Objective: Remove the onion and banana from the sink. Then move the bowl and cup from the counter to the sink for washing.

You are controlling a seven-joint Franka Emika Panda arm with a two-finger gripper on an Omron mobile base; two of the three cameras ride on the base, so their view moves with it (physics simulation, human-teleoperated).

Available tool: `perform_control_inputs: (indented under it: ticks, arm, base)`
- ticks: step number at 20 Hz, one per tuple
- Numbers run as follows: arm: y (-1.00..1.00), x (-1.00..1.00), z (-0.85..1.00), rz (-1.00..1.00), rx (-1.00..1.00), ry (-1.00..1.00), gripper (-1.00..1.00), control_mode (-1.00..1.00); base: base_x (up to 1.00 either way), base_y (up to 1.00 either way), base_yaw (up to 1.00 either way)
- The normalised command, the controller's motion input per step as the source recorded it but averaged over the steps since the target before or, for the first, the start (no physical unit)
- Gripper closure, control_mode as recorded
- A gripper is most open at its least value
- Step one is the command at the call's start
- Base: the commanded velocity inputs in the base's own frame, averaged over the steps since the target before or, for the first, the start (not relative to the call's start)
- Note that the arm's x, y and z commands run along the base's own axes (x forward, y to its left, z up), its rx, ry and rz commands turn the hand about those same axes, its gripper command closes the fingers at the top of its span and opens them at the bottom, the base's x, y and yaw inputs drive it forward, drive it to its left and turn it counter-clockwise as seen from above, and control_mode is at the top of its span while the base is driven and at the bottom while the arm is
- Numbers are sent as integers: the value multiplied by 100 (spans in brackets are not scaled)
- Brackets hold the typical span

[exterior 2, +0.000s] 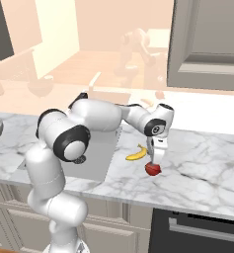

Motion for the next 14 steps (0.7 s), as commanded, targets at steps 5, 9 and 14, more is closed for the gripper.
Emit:
perform_control_inputs:
  ticks: [5,9,14]
  arm:
    - [14,-8,24,9,0,-6,-100,-100]
    - [17,-6,19,12,-4,-6,-100,-100]
    - [16,-7,20,16,-6,-5,-100,-100]
  base:
    - [0,0,0]
    - [0,0,0]
    - [0,0,0]
